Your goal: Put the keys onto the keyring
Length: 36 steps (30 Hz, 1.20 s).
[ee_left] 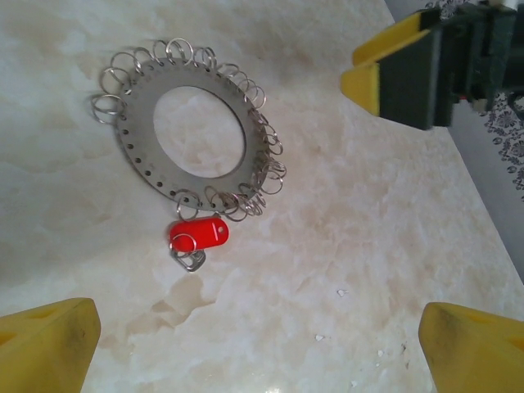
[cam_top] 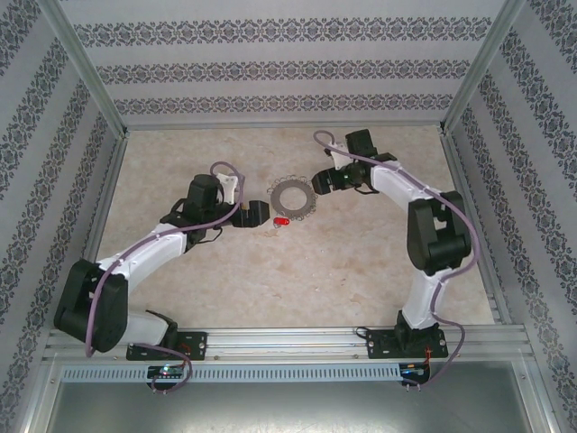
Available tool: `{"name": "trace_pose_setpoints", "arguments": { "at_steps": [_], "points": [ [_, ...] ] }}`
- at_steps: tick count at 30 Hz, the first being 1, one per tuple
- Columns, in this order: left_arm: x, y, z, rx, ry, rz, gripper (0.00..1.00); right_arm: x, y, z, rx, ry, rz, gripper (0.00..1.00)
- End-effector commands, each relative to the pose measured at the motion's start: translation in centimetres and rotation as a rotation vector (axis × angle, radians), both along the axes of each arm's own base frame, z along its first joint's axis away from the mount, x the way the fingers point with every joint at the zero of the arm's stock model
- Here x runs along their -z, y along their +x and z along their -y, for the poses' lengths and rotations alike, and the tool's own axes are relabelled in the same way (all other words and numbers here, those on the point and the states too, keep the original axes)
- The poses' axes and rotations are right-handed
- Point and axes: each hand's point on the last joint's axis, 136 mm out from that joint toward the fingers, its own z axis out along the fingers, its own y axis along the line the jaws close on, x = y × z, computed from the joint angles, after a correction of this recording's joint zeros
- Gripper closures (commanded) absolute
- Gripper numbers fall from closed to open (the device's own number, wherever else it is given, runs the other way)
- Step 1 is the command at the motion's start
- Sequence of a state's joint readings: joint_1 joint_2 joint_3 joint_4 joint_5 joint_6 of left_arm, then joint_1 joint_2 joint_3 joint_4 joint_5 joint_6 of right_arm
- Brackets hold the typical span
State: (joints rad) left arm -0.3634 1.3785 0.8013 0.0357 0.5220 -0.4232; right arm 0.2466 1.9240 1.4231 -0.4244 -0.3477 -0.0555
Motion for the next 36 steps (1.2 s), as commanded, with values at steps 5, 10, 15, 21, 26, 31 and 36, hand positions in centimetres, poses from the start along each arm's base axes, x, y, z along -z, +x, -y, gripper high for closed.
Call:
{"name": "trace_pose_setpoints", "arguments": {
  "at_steps": [5, 10, 15, 21, 26, 31, 36],
  "points": [
    [-1.4, 1.5, 2.0, 0.082, -0.01, 0.065, 0.0, 1.7, 1.1, -1.1, -0.063, -0.002, -0.094, 0.3],
    [-1.2, 2.3, 2.3, 0.086, -0.005, 0.058, 0.04, 2.7, 2.4, -1.6, -0.074, -0.015, -0.134, 0.36],
    [-1.4, 2.6, 2.5, 0.096, -0.005, 0.059, 0.11, 3.3, 2.8, -1.6, -0.068, -0.032, -0.165, 0.41],
    [-1.4, 2.7, 2.5, 0.098, -0.002, 0.072, 0.12, 4.1, 2.3, -1.4, -0.079, -0.047, -0.205, 0.44],
    [-1.4, 2.6, 2.5, 0.104, 0.001, 0.073, 0.12, 5.0, 2.0, -1.5, -0.097, -0.07, -0.243, 0.49],
    [-1.5, 2.4, 2.5, 0.108, 0.001, 0.08, 0.11, 5.5, 1.7, -1.7, -0.109, -0.086, -0.262, 0.51],
    [-1.7, 2.4, 2.5, 0.109, 0.0, 0.088, 0.11, 5.6, 1.8, -2.3, -0.126, -0.1, -0.274, 0.51]
  ]
}}
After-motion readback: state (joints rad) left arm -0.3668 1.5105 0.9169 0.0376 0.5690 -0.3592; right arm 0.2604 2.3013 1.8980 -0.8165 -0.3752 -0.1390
